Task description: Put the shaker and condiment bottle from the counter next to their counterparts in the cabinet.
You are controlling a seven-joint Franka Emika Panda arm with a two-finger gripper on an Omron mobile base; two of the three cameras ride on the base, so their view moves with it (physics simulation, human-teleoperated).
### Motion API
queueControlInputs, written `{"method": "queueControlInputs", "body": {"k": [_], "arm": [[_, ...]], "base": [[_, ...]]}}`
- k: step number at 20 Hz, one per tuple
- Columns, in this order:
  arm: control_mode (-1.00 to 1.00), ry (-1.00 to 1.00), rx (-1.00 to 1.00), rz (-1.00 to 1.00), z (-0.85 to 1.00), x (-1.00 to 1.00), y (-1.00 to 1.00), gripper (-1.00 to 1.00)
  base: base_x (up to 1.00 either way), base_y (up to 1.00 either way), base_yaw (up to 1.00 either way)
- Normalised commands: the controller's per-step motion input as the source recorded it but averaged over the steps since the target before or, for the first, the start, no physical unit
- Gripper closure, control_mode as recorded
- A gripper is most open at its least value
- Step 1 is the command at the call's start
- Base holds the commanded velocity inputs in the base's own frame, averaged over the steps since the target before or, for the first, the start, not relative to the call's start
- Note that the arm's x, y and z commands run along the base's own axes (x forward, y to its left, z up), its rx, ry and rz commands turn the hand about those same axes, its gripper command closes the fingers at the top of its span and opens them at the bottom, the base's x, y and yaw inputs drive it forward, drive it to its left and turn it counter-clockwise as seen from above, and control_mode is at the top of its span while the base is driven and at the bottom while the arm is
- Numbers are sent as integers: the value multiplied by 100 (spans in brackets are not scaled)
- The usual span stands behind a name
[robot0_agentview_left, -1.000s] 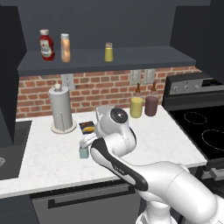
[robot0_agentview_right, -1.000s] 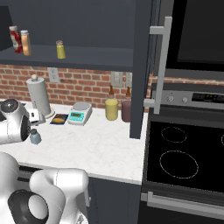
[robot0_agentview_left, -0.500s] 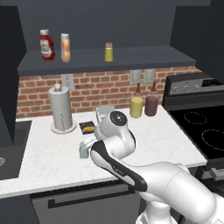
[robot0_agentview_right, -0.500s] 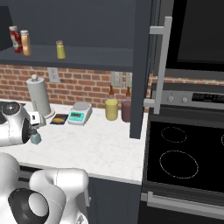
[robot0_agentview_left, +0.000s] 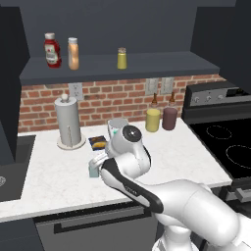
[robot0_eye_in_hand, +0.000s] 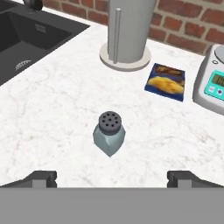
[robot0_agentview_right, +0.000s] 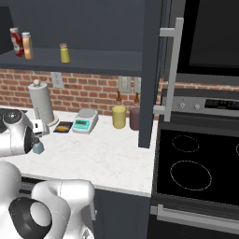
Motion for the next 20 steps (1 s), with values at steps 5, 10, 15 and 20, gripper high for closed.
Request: {"method": "queueControlInputs", "body": {"k": [5,10,15,20], "arm": [[-100,0,0,0,0,10,7,-100],[-100,0,0,0,-7,2,7,-100],[-100,1,0,0,-15,0,3,-100],[-100,0,0,0,-18,2,1,-100]], "base": [[0,0,0],[0,0,0],[0,0,0],[0,0,0]]}}
